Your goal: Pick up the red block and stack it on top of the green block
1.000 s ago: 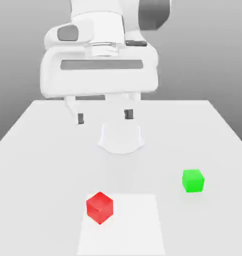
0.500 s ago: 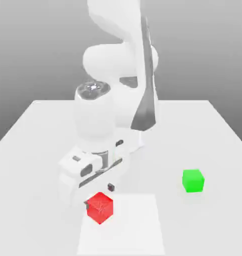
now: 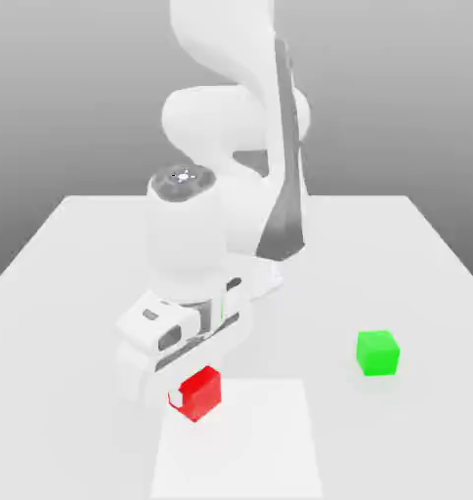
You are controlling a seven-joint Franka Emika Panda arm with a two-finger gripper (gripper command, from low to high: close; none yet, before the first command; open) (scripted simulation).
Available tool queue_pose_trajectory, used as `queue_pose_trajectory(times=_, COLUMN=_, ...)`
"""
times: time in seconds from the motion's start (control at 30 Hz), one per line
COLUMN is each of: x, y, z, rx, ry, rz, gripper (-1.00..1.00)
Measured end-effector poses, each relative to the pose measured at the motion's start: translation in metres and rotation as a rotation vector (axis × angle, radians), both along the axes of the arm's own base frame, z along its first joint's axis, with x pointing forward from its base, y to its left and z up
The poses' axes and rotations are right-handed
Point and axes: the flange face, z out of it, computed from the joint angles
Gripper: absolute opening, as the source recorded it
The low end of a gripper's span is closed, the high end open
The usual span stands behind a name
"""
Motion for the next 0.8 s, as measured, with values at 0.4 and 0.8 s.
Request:
queue_pose_trajectory(times=0.4, x=-0.075, y=0.217, z=0.038, rx=0.022, ry=0.007, rz=0.992, gripper=-1.00)
queue_pose_trajectory(times=0.8, x=-0.129, y=0.279, z=-0.014, rx=0.002, ry=0.003, rz=1.382, gripper=1.00)
